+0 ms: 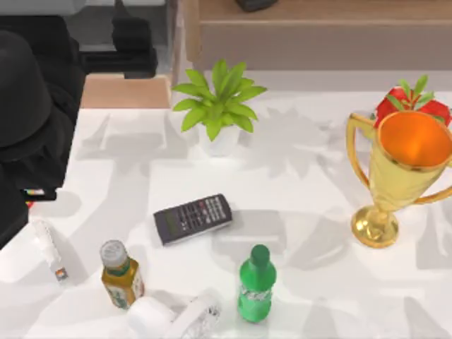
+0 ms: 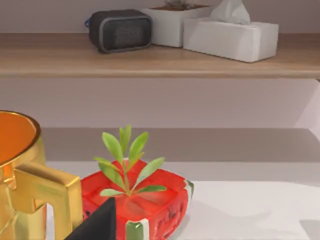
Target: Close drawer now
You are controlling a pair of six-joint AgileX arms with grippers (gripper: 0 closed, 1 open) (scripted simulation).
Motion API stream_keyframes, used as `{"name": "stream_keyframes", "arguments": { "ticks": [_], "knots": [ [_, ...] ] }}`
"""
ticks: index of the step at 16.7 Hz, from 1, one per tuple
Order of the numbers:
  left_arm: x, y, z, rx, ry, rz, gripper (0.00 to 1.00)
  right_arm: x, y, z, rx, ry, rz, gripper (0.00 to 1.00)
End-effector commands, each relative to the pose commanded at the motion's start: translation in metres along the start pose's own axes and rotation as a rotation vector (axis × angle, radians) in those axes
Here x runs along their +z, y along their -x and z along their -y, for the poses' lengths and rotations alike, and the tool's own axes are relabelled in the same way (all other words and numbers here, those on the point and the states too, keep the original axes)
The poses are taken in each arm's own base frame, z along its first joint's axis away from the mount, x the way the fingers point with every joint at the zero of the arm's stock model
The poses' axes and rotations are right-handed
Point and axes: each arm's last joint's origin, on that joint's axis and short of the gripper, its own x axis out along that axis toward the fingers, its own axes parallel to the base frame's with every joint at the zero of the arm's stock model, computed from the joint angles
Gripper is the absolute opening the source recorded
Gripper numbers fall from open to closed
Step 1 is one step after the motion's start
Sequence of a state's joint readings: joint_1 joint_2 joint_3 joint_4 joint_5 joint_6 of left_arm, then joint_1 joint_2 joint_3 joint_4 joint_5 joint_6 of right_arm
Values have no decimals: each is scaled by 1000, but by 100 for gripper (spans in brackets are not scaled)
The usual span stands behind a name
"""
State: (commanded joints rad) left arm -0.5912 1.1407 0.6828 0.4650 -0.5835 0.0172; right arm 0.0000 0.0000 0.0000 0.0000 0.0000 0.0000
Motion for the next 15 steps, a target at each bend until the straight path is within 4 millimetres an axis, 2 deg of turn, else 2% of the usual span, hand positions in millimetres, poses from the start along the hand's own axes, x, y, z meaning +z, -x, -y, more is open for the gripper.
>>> {"name": "stream_keyframes", "arguments": {
  "ticks": [3,7,11,15],
  "knots": [
    [-5,-9,-11,22,-49,8,100,0,0,0,0,0,0,100],
    [-22,-34,-51,90,-218,30,100,0,0,0,0,0,0,100],
    [-46,-53,-116,180,-482,47,100,0,0,0,0,0,0,100],
    [-74,-51,-193,261,-813,37,100,0,0,0,0,0,0,100]
  ]
}}
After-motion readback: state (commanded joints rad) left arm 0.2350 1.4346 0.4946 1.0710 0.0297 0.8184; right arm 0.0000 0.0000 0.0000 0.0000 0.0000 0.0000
